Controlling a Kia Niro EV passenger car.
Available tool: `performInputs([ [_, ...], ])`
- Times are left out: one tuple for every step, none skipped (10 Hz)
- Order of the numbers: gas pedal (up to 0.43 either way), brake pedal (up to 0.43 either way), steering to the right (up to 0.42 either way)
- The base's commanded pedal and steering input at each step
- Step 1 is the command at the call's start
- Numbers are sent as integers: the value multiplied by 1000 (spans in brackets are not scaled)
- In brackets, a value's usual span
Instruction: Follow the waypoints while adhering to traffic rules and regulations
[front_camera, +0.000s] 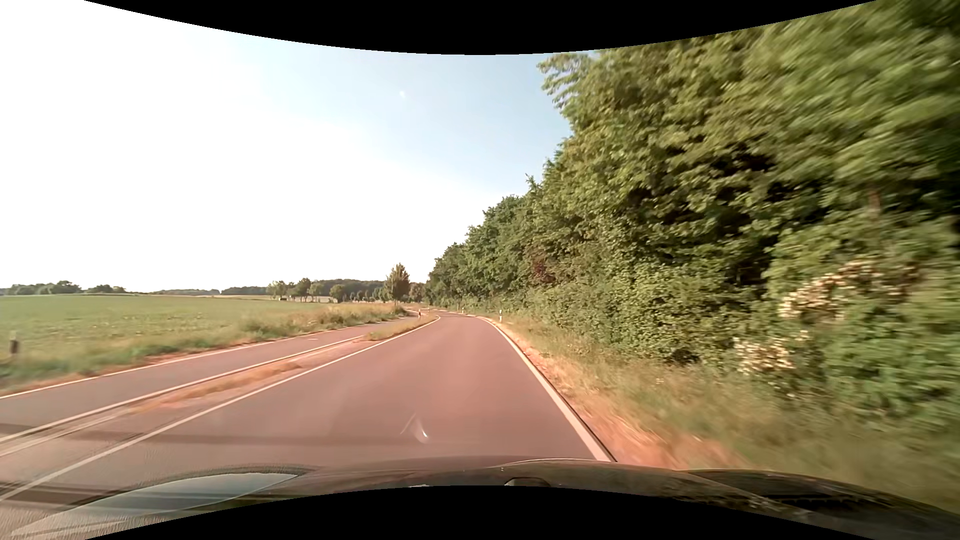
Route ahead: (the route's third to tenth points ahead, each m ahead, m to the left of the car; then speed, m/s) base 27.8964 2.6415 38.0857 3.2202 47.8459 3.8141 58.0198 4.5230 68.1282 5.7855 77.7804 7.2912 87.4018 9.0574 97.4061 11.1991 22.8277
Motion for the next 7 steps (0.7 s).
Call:
performInputs([
  [280,0,-14],
  [280,0,-15],
  [280,0,-14],
  [280,0,-14],
  [280,0,-12],
  [280,0,-9],
  [280,0,-8],
])
